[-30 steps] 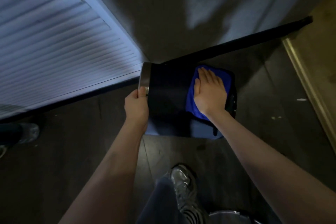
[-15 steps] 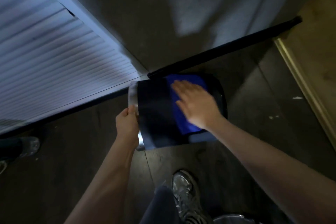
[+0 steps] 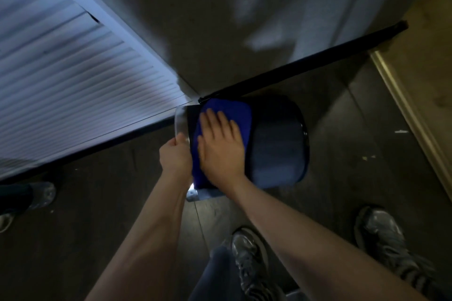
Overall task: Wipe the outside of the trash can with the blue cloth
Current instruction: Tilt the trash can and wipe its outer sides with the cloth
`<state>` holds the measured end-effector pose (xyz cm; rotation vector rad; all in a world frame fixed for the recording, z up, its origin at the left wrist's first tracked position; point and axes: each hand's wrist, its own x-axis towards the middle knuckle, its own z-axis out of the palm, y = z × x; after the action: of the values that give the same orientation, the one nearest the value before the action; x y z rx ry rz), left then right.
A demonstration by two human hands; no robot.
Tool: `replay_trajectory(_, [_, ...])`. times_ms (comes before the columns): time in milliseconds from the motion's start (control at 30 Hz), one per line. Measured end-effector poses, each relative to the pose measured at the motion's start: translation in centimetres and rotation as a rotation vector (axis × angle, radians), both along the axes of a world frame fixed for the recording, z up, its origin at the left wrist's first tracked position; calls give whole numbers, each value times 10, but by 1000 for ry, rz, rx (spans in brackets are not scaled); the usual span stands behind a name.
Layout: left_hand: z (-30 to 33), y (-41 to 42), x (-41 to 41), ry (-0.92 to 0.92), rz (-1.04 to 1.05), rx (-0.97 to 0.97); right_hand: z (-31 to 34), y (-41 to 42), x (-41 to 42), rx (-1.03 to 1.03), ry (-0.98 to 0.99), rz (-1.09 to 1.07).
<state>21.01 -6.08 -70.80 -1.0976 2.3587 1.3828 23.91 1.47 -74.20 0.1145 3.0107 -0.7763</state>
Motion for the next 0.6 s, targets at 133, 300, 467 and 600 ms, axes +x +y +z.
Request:
replay_trajectory(133, [3,-3,4,-24,93,146,-9,18,16,133,104,439])
replay_trajectory(300, [4,-9,6,-73,156,131,-34,95,18,126,122,342])
replay_trajectory(467, [8,-6,1,-94,131,185,-45,140,17,105,63,111])
replay_trajectory(600, [17,-6,-1,-46,-21,317,-49,141,18,49,28,21])
